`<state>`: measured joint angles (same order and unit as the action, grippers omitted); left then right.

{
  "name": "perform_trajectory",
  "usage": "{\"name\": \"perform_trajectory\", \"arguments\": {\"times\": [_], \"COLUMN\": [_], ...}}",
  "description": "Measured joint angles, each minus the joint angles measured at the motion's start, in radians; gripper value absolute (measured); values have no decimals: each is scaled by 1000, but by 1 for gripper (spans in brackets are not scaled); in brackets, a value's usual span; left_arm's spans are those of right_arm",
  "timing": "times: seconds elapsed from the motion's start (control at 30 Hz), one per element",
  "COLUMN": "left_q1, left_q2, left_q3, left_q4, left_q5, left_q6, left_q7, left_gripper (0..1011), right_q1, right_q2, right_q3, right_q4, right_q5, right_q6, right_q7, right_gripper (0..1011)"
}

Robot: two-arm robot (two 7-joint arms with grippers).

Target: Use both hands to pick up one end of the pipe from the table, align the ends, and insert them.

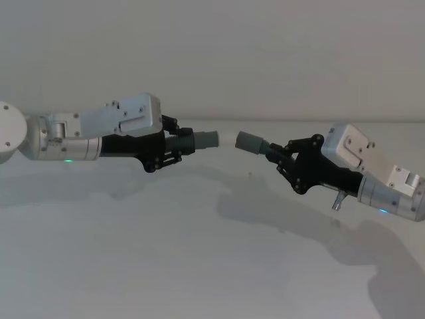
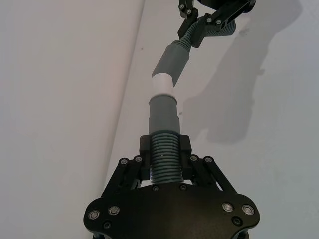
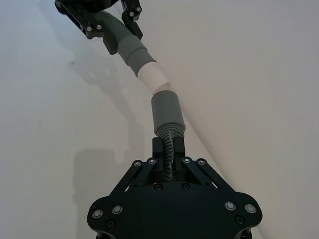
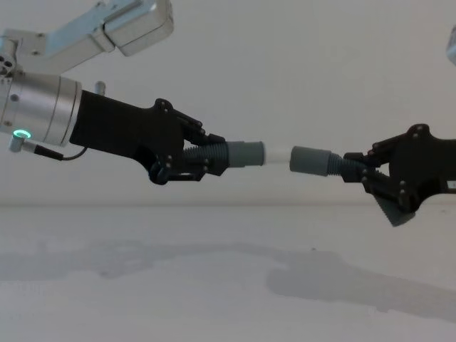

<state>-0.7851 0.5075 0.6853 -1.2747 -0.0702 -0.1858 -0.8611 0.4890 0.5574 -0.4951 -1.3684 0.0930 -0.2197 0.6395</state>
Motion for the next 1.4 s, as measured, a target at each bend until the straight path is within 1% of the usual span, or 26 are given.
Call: {"name": "perform_trajectory", "arguments": {"times": [0.5,1.4], "left_q1": [0,0], "left_q2": [0,0], "left_q3": [0,0], "left_q4": [0,0], "left_q5": [0,0], "left_q6": [0,0], "left_q7": [0,0], "left_gripper": [314,314], "right_q1": [4,1], "right_q2": [12,24], "right_q3": [-3,0], "right_q4": [12,-6], "right_q5": [8,56], "right_q6": [6,9], "right_q7": [9,34], "right_gripper": [103,103]}}
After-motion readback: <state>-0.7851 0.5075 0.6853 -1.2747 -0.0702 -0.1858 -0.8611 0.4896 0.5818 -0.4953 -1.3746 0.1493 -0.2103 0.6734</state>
